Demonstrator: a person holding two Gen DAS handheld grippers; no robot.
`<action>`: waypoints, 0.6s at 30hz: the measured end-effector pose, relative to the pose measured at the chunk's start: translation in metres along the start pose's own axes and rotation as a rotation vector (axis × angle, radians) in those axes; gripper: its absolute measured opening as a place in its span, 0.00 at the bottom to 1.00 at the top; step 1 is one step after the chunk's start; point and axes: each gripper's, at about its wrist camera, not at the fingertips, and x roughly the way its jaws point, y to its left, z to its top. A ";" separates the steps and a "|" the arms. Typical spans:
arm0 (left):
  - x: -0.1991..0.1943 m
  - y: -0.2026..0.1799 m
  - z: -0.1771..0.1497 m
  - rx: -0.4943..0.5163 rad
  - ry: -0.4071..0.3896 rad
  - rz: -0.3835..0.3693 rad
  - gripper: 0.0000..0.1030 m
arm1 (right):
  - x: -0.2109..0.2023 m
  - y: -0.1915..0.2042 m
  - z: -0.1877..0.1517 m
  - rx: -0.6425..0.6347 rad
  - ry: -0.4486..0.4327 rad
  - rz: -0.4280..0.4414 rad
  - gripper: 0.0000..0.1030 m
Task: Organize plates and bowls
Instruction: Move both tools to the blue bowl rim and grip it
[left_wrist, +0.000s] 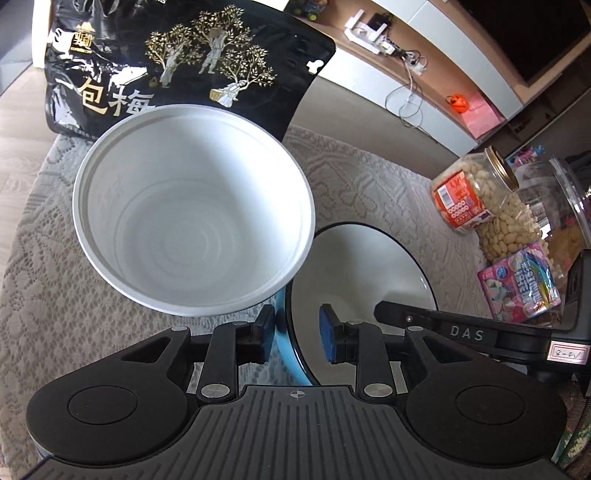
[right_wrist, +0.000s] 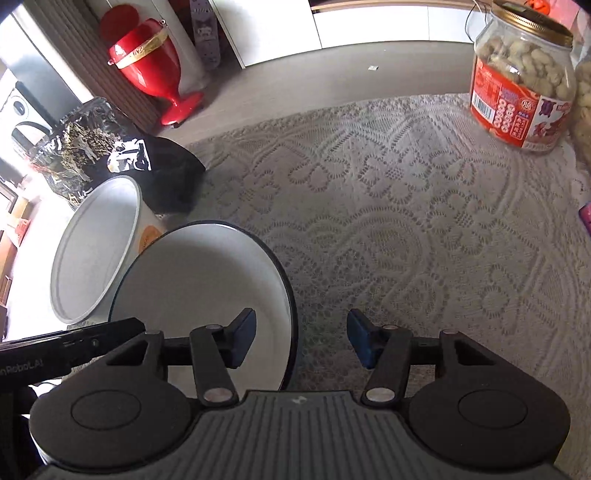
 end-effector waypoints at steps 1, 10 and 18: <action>0.002 -0.001 0.000 -0.001 -0.003 0.007 0.29 | 0.005 -0.001 0.001 0.009 0.020 0.017 0.38; 0.026 -0.014 -0.003 0.001 0.067 0.044 0.27 | -0.014 -0.008 -0.011 0.001 0.018 0.075 0.18; 0.034 -0.053 -0.027 0.107 0.141 0.041 0.28 | -0.038 -0.039 -0.033 -0.011 -0.028 0.037 0.18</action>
